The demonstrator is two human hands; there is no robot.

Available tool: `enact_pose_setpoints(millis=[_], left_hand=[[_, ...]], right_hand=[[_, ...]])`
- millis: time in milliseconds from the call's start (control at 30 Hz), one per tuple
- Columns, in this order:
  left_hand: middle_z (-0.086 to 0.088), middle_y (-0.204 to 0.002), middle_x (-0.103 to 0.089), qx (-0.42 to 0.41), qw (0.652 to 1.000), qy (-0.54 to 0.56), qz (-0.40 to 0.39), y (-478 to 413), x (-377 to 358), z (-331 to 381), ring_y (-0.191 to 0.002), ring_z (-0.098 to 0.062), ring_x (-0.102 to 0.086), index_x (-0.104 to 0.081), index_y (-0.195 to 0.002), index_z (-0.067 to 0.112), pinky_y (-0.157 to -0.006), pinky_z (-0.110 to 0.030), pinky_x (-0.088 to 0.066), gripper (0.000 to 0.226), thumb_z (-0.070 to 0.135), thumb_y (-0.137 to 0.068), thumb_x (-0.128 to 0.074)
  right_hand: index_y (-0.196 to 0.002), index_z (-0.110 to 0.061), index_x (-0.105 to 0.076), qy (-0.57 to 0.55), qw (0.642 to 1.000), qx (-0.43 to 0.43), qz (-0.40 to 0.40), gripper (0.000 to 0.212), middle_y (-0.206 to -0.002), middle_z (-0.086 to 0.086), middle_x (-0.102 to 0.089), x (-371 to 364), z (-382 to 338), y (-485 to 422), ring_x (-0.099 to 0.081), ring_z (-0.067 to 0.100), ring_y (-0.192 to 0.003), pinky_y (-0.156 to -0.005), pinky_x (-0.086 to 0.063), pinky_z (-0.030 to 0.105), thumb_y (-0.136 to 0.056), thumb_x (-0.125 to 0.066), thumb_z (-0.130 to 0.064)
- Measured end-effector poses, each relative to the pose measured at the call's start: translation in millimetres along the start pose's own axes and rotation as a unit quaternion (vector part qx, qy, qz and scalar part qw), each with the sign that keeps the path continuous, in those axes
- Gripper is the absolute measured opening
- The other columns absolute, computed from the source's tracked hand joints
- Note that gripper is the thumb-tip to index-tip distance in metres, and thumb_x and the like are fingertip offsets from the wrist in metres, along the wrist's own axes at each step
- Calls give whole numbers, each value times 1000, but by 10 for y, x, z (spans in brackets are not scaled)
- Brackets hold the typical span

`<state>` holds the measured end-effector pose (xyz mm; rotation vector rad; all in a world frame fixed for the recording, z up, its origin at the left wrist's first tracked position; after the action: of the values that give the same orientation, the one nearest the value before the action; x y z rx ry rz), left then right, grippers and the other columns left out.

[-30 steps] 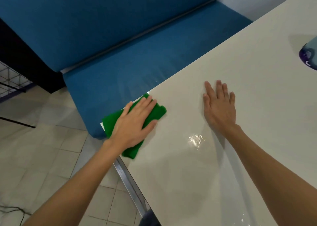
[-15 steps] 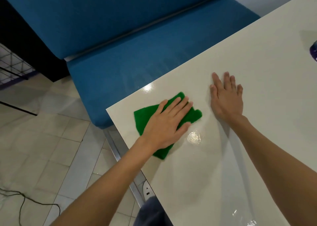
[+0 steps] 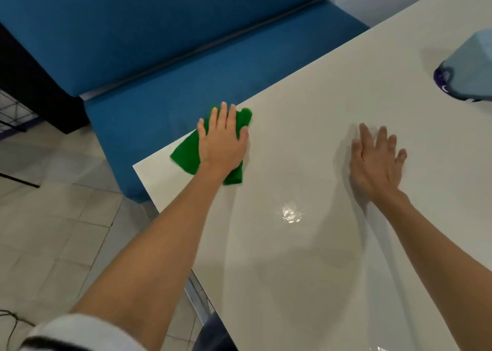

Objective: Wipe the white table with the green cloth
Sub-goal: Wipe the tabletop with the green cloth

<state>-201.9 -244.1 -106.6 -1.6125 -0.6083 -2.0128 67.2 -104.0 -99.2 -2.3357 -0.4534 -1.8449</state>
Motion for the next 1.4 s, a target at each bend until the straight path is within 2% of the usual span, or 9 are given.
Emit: enact_pose_setpoints(millis=[167, 300, 500, 667, 733, 867, 1067, 1233, 1400], left_hand=[[4, -161, -11, -182, 983, 9, -32, 567, -157, 643, -148, -16, -7, -14, -154, 22, -119, -45, -5, 58, 45, -101, -24], [14, -160, -7, -300, 950, 14, -89, 1142, -65, 233, -147, -5, -2, -12, -153, 32, -119, -36, 0, 58, 51, -100, -25], [15, -160, -6, -184, 981, 12, -51, 916, 116, -445, -146, -1, 0, -12, -153, 33, -119, -41, -4, 61, 57, -98, -20], [4, -162, -7, -25, 1000, 13, -3, 202, 18, -20, -148, -15, -4, -13, -154, 22, -117, -47, -3, 59, 46, -101, -22], [2, -162, -8, -33, 999, 11, -5, 58, -53, 359, -148, -17, -5, -13, -153, 20, -117, -47, -3, 59, 44, -101, -22], [3, -162, -6, -151, 988, 5, -30, 262, -200, 957, -148, -15, -3, -10, -154, 21, -119, -44, -1, 59, 44, -101, -20], [12, -159, -13, -349, 933, 27, -78, 941, -110, 475, -147, -6, -7, -19, -153, 28, -119, -34, -1, 59, 51, -99, -26], [15, -159, -10, -287, 955, 26, -69, 552, 55, -180, -146, -1, -4, -16, -153, 31, -119, -38, -5, 60, 55, -99, -22], [5, -161, -8, -133, 991, -4, -13, -95, -29, 205, -148, -12, -4, -13, -154, 22, -118, -44, -1, 61, 49, -100, -18]], right_hand=[[-151, -39, -1, 13, 1000, 17, -23, 52, -161, 5, 6, -132, 110, 106, 9, 26, -147, -116, 7, 49, -100, -8, -48], [-151, -39, -1, 12, 1000, 18, -22, 52, -161, 5, 5, -119, 118, 112, 8, 25, -147, -117, 5, 48, -101, -8, -47], [-151, -38, -4, 7, 1000, 21, -8, 51, -161, 6, 3, -109, 108, 127, 6, 27, -147, -117, 4, 49, -101, -9, -45], [-151, -38, -4, 14, 1000, 16, -5, 51, -161, 6, 3, -122, 101, 113, 7, 27, -147, -116, 4, 50, -101, -9, -45], [-151, -38, -3, 13, 1000, 16, -10, 51, -161, 5, 4, -124, 92, 111, 8, 27, -147, -116, 5, 50, -101, -9, -45], [-151, -40, -1, 16, 1000, 15, -14, 51, -161, 4, 5, -129, 105, 114, 9, 26, -147, -116, 6, 49, -101, -8, -46], [-151, -40, -2, 13, 1000, 17, -12, 51, -161, 4, 3, -125, 106, 118, 7, 25, -147, -117, 5, 49, -101, -8, -47], [-151, -41, -3, 15, 1000, 7, -9, 51, -161, 4, 2, -161, 57, 125, 6, 26, -147, -116, 4, 49, -100, -9, -47], [-150, -42, -4, 18, 1000, 6, -9, 51, -161, 4, 1, -106, 74, 98, 6, 26, -147, -116, 4, 49, -100, -9, -46]])
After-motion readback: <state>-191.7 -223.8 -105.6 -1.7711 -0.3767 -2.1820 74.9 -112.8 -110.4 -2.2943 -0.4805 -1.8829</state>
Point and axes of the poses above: each hand's wrist, its own y-axis away from the middle knuckle, its own x-axis out of the back of the hand, z = x × y, the point moved 4 cm from there along -y, towards the middle knuckle
